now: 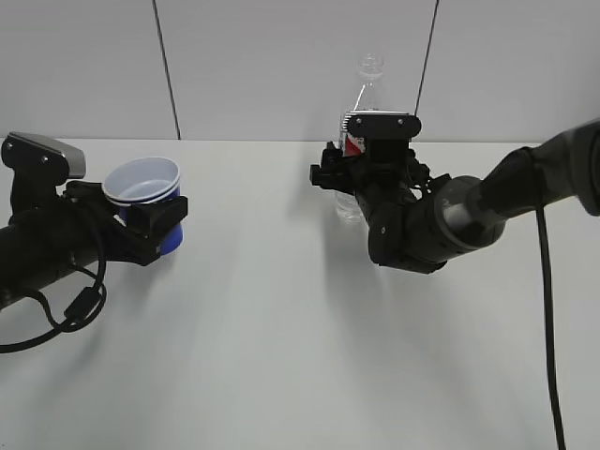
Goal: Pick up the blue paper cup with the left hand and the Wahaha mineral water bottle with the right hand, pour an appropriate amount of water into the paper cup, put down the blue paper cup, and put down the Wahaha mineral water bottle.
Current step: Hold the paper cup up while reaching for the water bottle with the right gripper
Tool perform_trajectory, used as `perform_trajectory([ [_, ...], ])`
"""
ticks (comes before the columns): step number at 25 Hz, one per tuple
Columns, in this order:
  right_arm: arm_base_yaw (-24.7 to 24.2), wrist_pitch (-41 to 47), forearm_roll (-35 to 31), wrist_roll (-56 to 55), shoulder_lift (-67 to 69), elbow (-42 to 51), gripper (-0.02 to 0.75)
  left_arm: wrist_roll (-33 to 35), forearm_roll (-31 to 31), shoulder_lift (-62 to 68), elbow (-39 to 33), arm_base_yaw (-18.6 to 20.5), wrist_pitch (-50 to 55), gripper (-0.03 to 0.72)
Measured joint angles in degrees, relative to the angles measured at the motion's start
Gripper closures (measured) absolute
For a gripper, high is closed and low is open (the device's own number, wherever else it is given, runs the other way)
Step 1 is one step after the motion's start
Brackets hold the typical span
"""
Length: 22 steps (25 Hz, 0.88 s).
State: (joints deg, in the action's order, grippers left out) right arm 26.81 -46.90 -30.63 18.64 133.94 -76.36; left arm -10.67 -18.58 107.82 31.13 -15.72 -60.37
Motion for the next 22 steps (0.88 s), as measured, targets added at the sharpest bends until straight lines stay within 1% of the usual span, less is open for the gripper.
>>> perform_trajectory([
  [3, -0.1, -0.1, 0.0, 0.0, 0.6, -0.5, 0.125, 0.0, 0.0, 0.0, 0.0, 0.0, 0.0, 0.148],
  [7, -0.2, -0.3, -0.1, 0.6, 0.9, -0.5, 0.221, 0.0, 0.0, 0.0, 0.0, 0.0, 0.0, 0.148],
  [8, -0.2, -0.3, -0.1, 0.7, 1.0, -0.5, 0.230, 0.0, 0.0, 0.0, 0.0, 0.0, 0.0, 0.148],
  [17, -0.2, -1.6, -0.1, 1.6, 1.2, -0.5, 0.238, 0.0, 0.0, 0.0, 0.0, 0.0, 0.0, 0.148],
  [22, 0.2, 0.0, -0.7, 3.1, -1.6, 1.4, 0.238, 0.0, -0.7, 0.0, 0.0, 0.0, 0.0, 0.148],
])
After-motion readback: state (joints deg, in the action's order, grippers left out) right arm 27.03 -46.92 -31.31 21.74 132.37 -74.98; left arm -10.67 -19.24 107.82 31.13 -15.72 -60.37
